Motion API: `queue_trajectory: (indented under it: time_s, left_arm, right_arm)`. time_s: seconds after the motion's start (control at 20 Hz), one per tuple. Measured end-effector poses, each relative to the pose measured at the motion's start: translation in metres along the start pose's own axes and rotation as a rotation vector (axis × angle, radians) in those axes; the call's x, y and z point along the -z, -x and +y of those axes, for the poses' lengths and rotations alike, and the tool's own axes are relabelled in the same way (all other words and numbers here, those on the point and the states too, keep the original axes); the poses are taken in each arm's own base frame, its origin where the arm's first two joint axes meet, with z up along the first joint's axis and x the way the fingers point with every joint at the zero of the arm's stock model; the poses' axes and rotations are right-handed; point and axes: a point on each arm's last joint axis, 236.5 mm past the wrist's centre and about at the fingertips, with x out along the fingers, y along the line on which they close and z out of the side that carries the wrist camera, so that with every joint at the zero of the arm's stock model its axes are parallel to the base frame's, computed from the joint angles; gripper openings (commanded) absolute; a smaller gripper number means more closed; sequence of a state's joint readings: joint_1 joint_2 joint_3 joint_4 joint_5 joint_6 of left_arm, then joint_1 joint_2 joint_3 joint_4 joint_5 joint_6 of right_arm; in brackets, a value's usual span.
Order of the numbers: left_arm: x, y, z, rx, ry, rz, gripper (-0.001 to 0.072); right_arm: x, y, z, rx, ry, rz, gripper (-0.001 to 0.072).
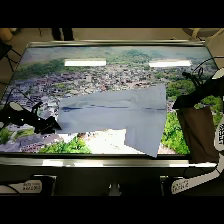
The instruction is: Fold the shirts.
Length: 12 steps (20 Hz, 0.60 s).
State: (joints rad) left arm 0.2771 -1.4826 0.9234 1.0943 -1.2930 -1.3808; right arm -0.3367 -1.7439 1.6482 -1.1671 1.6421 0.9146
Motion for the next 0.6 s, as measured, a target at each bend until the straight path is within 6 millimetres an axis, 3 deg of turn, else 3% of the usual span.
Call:
queue_trajectory:
  time_s: [0.1,0.3,0.6]
  left_arm:
    - [0.002,-0.008,-0.003,-0.002,-0.020,0.016,0.0026]
    - [0.000,-0.014,-0.007,-0.002,-0.034,0.011,0.0030]
    - [-0.004,-0.014,-0.009,-0.007,-0.046,-0.006,0.0030]
  right_arm:
    - [0.002,-0.001,-0.001,0.005,0.000,0.009,0.0418]
    - [0.017,-0.007,0.002,-0.012,-0.017,0.053,0.0441]
    - [0.057,-0.051,0.013,-0.069,-0.091,0.116,0.0449]
